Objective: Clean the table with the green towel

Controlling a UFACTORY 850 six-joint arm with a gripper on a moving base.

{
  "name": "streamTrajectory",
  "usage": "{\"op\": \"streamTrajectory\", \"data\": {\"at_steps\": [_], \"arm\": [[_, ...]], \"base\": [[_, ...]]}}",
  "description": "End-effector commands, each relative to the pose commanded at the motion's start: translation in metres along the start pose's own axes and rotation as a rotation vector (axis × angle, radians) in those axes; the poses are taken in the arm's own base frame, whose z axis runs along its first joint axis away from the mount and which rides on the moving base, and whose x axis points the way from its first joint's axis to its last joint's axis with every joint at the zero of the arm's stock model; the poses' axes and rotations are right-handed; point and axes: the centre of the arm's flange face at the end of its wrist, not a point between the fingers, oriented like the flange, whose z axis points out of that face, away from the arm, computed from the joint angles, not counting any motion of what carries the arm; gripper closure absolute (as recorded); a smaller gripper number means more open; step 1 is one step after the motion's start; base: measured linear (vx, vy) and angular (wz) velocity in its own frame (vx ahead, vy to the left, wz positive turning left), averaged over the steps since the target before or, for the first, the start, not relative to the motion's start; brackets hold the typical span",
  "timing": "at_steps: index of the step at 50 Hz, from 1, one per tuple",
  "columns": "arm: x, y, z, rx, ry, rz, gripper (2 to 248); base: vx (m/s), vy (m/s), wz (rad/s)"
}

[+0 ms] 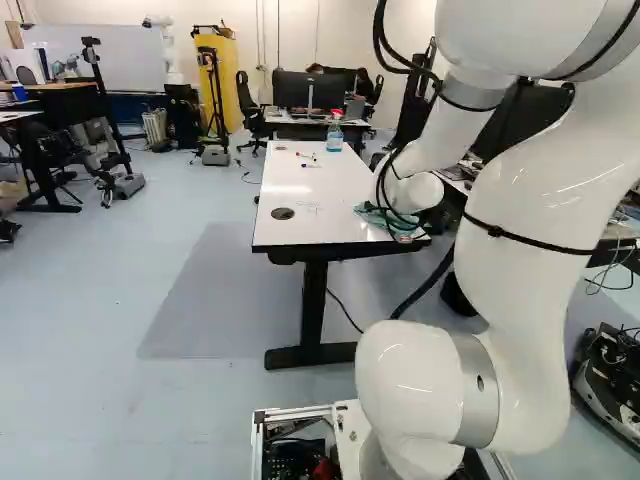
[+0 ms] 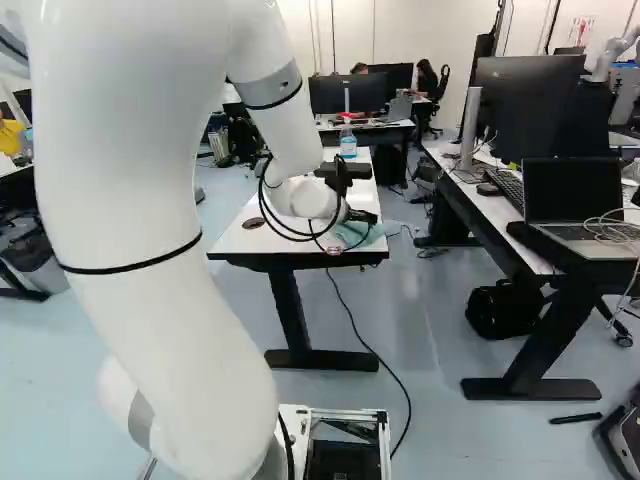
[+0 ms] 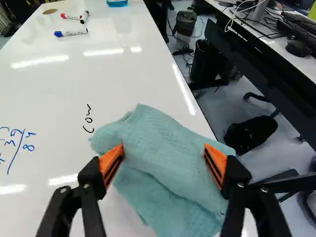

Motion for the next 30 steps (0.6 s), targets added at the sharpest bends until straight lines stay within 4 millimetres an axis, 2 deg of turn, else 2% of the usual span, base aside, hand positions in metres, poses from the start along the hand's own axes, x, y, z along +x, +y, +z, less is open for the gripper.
{"op": "streamTrajectory", "data": {"at_steps": [2,3,7,8,12,13,18,19,23,24,30], "arm": [[0.0000,0.0000,0.0000,0.000,0.000,0.000,27],[0.0000,0.0000,0.0000,0.000,0.000,0.000,66],[0.0000,0.0000,0.0000,0.000,0.000,0.000,66],[0.0000,0.0000,0.0000,0.000,0.000,0.000,104],[0.0000,0.0000,0.0000,0.000,0.000,0.000,104],[0.0000,0.0000,0.0000,0.000,0.000,0.000,142],[0.0000,0.0000,0.0000,0.000,0.000,0.000,142],[0.0000,0.0000,0.0000,0.000,0.000,0.000,177],[0.0000,0.0000,0.0000,0.000,0.000,0.000,177],[0.0000,0.0000,0.0000,0.000,0.000,0.000,199],[0.0000,0.0000,0.0000,0.000,0.000,0.000,204]], "base": [[0.000,0.000,0.000],[0.000,0.000,0.000],[0.000,0.000,0.000],[0.000,0.000,0.000],[0.000,0.000,0.000],[0.000,0.000,0.000],[0.000,0.000,0.000],[0.000,0.000,0.000],[0.000,0.000,0.000],[0.000,0.000,0.000],[0.000,0.000,0.000]]}}
